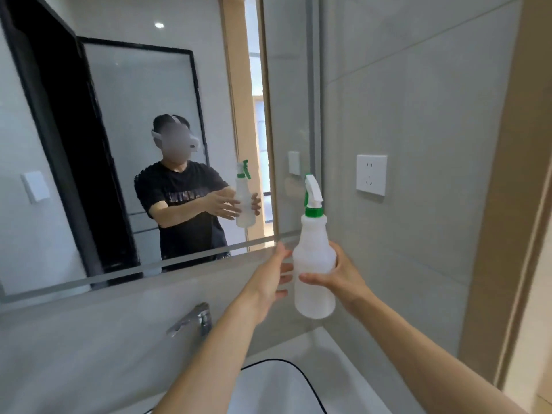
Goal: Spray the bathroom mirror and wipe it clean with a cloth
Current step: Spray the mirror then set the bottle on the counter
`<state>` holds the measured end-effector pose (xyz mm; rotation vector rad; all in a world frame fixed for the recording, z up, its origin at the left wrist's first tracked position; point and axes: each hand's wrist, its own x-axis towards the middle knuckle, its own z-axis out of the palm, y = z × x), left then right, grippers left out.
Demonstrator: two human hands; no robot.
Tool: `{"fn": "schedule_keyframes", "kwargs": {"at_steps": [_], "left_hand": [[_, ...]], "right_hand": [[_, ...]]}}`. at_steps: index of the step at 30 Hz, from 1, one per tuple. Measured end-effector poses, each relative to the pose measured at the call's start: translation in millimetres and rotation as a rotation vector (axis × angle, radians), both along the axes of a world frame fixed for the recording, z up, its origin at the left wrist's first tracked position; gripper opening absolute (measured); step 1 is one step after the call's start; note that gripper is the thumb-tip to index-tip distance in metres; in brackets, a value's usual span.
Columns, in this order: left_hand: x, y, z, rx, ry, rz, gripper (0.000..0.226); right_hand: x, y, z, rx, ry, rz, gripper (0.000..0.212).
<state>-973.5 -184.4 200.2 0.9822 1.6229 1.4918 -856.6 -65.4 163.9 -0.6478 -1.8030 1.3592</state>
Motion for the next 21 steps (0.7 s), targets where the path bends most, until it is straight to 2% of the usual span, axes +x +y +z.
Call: {"fn": "schedule_keyframes", "kwargs": {"at_steps": [8, 12, 14, 18, 21], "left_hand": [[30.5, 39.2, -40.4, -0.166, -0.231, -0.109, 0.051], [43.6, 53.5, -63.4, -0.233, -0.320, -0.125, 0.052], [49.5, 58.8, -73.3, -0.280, -0.307, -0.138, 0.047], [60.1, 66.8, -93.8, -0.366, -0.270, -0.171, 0.044], [69.2, 70.2, -114.9, -0.429, -0.272, -0.183, 0.041]], "right_hand": [[41.7, 12.8, -57.6, -0.093, -0.052, -0.068, 0.063], [61.5, 12.8, -82.7, -0.121, -0.106, -0.117, 0.068], [69.8, 12.2, -95.5, -0.139, -0.118, -0.129, 0.066], [84.8, 11.4, -124.4, -0.204, -0.160, -0.159, 0.079], [96.5, 11.2, -147.2, -0.237, -0.205, -0.173, 0.081]]}}
